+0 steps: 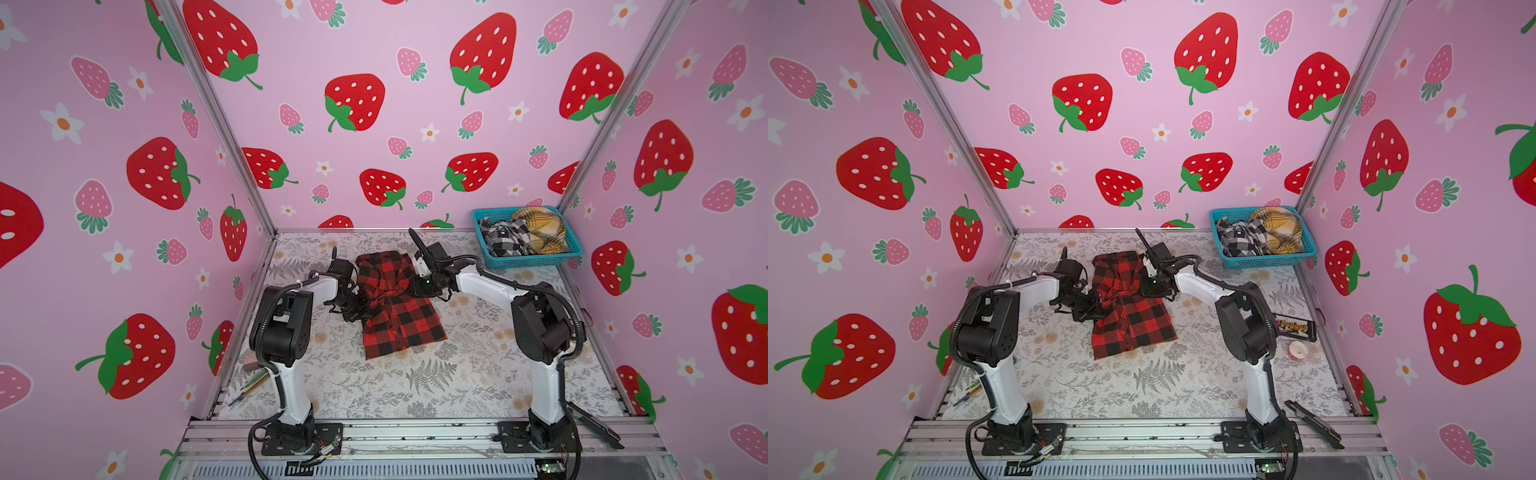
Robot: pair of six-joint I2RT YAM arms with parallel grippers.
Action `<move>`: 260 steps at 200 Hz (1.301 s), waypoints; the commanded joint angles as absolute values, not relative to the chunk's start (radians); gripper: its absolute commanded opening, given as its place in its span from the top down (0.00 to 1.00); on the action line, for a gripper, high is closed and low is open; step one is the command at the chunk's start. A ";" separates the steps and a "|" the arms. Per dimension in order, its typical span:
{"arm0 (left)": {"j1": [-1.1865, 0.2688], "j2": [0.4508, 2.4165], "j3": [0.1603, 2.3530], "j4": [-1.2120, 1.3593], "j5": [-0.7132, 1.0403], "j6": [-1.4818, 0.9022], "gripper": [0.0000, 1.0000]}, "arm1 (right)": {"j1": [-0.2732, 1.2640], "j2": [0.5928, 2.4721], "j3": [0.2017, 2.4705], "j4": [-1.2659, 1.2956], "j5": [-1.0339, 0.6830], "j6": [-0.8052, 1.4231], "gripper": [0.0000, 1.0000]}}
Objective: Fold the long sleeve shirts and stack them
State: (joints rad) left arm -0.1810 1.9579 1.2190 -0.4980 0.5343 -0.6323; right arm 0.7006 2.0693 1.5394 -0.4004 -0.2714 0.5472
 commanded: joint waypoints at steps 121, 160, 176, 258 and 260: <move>-0.330 1.769 1.323 -0.544 0.475 -0.653 0.70 | 0.767 1.698 1.308 -0.449 0.139 0.655 0.01; -0.350 1.956 1.421 -0.552 0.507 -0.637 0.78 | 0.762 1.401 0.949 -0.129 0.086 0.737 0.11; -0.348 2.031 1.468 -0.566 0.500 -0.625 0.80 | 0.755 1.355 0.873 -0.035 -0.057 0.762 0.31; -0.400 2.143 1.479 -0.581 0.514 -0.558 0.85 | 0.790 1.699 1.005 0.018 -0.409 0.729 0.81; -0.401 2.138 1.476 -0.582 0.515 -0.555 0.85 | 0.790 1.709 1.013 0.016 -0.411 0.727 0.82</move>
